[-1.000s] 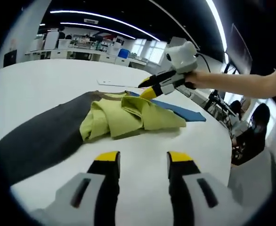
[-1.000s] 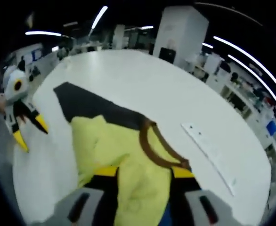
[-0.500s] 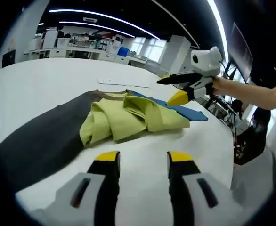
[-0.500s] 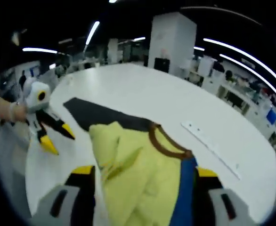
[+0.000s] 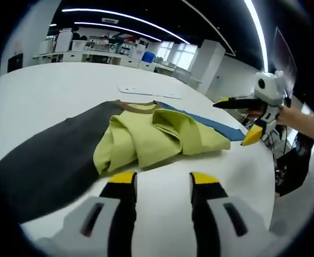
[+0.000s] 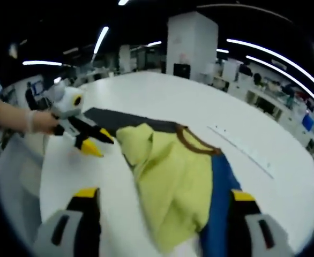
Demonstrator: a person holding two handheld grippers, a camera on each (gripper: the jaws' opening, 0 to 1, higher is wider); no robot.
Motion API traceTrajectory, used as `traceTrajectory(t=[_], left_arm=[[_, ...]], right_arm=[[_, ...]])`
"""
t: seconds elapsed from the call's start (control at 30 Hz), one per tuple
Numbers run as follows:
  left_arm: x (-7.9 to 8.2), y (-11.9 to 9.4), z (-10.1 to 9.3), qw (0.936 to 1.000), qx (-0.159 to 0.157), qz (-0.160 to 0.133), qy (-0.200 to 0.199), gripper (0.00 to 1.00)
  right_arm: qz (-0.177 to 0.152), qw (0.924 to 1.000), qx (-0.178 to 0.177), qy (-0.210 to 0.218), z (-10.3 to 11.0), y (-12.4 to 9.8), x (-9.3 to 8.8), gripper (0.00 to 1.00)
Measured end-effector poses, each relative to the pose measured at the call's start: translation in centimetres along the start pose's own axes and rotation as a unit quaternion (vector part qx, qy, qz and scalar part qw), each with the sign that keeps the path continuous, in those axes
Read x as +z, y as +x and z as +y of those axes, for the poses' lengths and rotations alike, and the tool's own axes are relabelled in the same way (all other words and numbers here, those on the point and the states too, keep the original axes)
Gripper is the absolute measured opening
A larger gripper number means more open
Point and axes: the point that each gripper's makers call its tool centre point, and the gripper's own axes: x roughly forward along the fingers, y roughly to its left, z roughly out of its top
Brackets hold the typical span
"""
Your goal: Fold the garment on the visible template until the final outline fits inside the template.
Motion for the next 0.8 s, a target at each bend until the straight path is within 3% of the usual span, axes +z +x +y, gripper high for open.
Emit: traceTrajectory(t=[0.47,0.6,0.8], left_arm=[[0.7,2.1,1.7,0.9996,0.019,-0.007,-0.019,0.24],[1.1,2.3,1.9,0.9989,0.025,-0.016,-0.036,0.17],[1.2,2.2,1.8,0.9987,0.039,-0.018,-0.028,0.02]], right_arm=[[0.001,0.9995,0.001,0.031,3.7,-2.8,-3.6,0.99],[0.006,0.9989,-0.002,0.046,4.1,-3.3,-4.7,0.99],[0.011,0.9982,-0.006,0.059,4.2,-3.8,-5.6,0.99]])
